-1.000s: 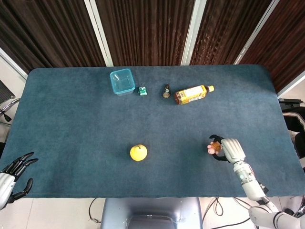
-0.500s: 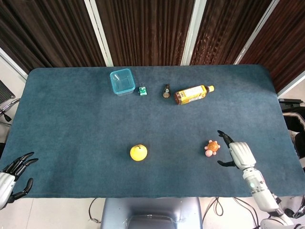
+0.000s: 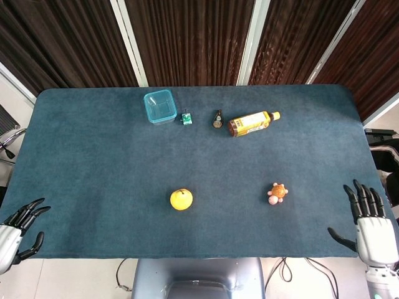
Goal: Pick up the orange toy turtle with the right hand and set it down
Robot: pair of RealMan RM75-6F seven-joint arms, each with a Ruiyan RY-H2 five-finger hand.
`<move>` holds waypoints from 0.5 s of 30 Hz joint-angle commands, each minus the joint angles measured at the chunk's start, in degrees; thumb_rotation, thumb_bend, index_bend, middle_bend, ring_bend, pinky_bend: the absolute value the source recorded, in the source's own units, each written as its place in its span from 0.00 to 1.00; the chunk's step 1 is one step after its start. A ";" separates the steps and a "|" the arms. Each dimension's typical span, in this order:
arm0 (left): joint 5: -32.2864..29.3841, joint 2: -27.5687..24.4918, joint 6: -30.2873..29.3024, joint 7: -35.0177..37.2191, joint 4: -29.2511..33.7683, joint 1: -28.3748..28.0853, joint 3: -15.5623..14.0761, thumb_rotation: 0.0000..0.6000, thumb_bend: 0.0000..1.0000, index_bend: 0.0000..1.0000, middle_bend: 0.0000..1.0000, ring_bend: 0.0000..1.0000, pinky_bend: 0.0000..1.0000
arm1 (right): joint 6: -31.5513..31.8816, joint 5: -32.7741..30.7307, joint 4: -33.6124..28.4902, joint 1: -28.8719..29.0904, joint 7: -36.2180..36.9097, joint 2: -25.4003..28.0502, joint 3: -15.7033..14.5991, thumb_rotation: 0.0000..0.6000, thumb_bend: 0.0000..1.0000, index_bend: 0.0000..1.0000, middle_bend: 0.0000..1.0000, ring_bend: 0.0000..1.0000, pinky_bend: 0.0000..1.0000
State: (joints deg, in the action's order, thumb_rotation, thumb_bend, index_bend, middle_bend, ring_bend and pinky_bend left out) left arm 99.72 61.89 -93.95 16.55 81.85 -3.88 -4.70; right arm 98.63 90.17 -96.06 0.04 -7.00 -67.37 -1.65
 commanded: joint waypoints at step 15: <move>-0.49 1.20 1.51 -5.23 1.83 -0.36 0.63 1.00 0.52 0.20 0.10 0.16 0.37 | -0.30 -1.19 1.85 -3.24 5.21 0.92 0.88 1.00 0.06 0.00 0.00 0.00 0.02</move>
State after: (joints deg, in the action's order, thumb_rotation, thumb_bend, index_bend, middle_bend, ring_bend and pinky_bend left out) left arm 99.23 63.12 -92.33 11.30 83.66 -4.27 -4.08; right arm 98.38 88.88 -94.22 -3.15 -1.89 -66.47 -0.79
